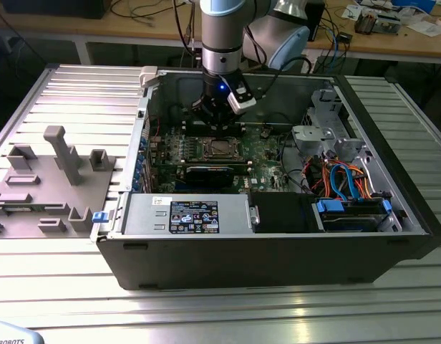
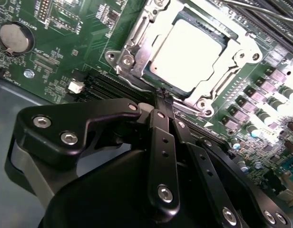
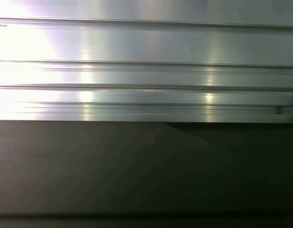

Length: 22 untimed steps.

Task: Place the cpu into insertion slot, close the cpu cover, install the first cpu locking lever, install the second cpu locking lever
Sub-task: 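Install the first cpu locking lever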

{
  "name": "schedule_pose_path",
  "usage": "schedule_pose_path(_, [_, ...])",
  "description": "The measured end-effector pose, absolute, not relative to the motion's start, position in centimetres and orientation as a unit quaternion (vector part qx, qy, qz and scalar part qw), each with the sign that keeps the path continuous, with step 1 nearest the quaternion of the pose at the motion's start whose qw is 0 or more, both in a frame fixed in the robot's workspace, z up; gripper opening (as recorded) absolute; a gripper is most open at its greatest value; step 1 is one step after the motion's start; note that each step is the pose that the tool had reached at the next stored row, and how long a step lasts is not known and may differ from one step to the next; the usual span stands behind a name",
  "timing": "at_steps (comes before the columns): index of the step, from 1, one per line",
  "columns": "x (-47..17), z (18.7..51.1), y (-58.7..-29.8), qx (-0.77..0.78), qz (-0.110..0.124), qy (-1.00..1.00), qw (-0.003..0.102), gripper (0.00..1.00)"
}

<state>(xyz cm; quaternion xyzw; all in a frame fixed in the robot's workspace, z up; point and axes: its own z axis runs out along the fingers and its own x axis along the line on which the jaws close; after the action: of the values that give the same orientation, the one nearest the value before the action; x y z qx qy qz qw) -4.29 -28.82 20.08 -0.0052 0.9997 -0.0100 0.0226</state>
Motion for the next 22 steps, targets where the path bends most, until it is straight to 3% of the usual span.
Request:
schedule_pose_path(17, [-3.0,20.1,-28.8,-0.009,0.008,1.0,0.023,0.11])
schedule_pose_path(22, [-3.1,21.6,-28.8,-0.009,0.005,1.0,0.027,0.11])
